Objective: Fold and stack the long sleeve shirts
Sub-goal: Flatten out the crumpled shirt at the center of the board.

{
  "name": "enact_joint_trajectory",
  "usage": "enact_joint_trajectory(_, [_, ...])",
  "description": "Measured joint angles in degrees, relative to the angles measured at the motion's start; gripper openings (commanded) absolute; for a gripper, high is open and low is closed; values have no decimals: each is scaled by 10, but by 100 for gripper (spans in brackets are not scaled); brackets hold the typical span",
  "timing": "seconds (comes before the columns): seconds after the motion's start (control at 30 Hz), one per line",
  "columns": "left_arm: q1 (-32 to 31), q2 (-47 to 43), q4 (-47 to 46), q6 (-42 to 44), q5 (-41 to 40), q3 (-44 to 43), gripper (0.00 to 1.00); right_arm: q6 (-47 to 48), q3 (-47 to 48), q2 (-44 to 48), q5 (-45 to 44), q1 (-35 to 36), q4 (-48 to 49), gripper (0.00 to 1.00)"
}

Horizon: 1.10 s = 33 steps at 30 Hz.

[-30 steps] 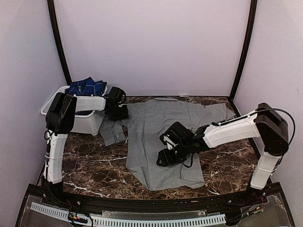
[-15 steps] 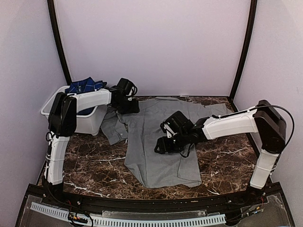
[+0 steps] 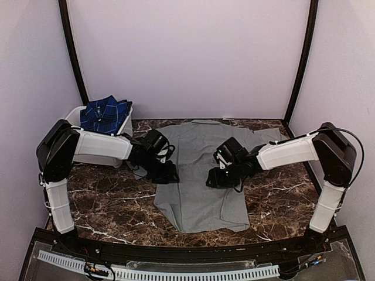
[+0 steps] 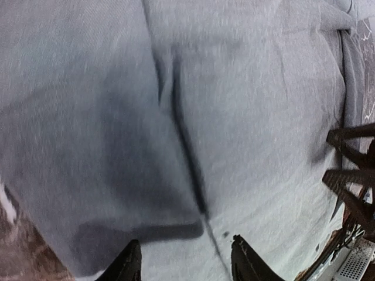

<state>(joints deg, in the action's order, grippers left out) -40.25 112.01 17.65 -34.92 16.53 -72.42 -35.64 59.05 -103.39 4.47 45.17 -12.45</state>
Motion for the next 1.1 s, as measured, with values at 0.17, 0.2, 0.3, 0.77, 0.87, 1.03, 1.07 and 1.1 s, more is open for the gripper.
enact_joint_trajectory(0.17, [-10, -69, 6, -9, 42, 89, 52, 7, -3, 0, -7, -3, 1, 61])
enact_joint_trajectory(0.2, [-12, -78, 8, -11, 49, 101, 53, 8, -4, 1, -7, -3, 2, 61])
enact_joint_trajectory(0.3, [-19, -113, 20, -15, 72, 150, 53, 10, -9, 4, -10, -4, 4, 60])
enact_joint_trajectory(0.77, [-34, -208, 101, -24, 69, 243, 52, 10, -37, 34, -20, -11, -4, 61])
enact_joint_trajectory(0.87, [-34, -220, 136, -25, 42, 236, 52, 10, -42, 63, -30, -14, -23, 61])
enact_joint_trajectory(1.03, [-34, -220, 151, -25, 14, 165, 52, 8, -43, 126, -61, -14, -52, 59])
enact_joint_trajectory(1.07, [-34, -219, 148, -24, 10, 151, 51, 6, -44, 135, -65, -15, -56, 57])
enact_joint_trajectory(1.1, [-34, -217, 142, -24, 8, 136, 51, 5, -45, 141, -69, -15, -58, 55])
